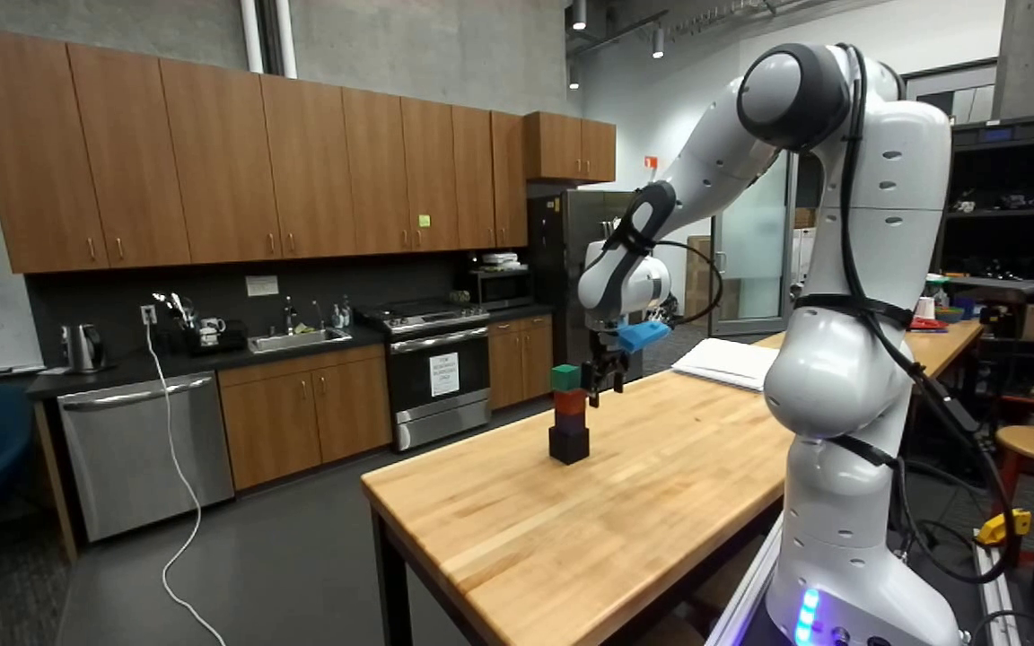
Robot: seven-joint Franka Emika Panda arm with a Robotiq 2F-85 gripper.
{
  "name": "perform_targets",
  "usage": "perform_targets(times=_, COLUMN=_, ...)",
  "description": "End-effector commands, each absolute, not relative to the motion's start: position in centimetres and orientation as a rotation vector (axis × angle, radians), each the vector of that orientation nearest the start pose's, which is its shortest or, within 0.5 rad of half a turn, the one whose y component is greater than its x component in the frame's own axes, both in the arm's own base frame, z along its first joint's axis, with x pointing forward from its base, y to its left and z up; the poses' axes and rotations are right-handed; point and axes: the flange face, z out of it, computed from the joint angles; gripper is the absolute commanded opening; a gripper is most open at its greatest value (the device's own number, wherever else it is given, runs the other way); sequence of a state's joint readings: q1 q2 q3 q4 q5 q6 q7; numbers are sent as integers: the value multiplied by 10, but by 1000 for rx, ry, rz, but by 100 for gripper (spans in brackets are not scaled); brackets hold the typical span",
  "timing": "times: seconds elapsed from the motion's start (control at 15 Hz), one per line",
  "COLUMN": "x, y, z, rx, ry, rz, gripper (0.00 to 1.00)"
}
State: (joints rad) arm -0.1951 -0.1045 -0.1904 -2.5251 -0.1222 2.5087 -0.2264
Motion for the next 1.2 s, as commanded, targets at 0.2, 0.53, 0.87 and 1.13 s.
perform_targets(times=0.2, x=408, y=-181, z=339, rx=-3216, ry=133, rz=-50, gripper=100)
perform_targets(times=0.53, x=423, y=-176, z=353, rx=-3186, ry=186, rz=-153, gripper=100)
perform_targets(times=0.87, x=447, y=-165, z=377, rx=-3170, ry=188, rz=-228, gripper=100)
perform_targets(times=1.13, x=470, y=-152, z=404, rx=-3179, ry=172, rz=-304, gripper=100)
